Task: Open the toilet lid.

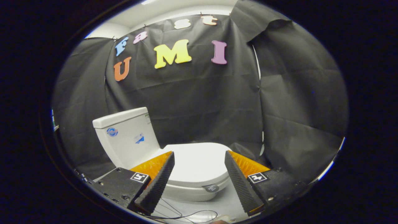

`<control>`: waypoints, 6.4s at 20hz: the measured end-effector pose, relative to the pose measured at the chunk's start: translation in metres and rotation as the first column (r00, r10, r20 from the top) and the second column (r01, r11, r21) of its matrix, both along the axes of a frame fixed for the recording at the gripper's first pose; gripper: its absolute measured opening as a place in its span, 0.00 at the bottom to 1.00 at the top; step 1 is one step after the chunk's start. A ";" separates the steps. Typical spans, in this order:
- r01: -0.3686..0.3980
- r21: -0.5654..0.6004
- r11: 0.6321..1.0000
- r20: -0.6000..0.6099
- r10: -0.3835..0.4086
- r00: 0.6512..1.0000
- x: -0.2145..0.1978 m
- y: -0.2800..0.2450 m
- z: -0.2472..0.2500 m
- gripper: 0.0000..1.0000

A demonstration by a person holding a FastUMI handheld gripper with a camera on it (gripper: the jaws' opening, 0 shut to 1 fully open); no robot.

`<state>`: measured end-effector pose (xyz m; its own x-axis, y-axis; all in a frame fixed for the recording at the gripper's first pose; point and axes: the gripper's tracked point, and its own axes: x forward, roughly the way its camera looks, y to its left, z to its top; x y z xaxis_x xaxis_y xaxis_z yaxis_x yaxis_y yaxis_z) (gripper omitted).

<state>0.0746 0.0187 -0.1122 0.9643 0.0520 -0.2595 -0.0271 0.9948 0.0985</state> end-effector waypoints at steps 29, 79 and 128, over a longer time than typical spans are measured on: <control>0.449 0.689 0.568 -0.576 0.054 0.816 0.052 -0.024 -0.203 0.56; 0.272 0.429 0.861 -0.426 -0.072 0.902 0.065 0.019 -0.079 0.14; 0.033 0.101 0.994 -0.253 -0.006 0.967 0.077 0.178 0.049 0.15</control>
<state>0.1511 0.1967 -0.0635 0.8695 0.0729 -0.4885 0.0313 0.9790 0.2017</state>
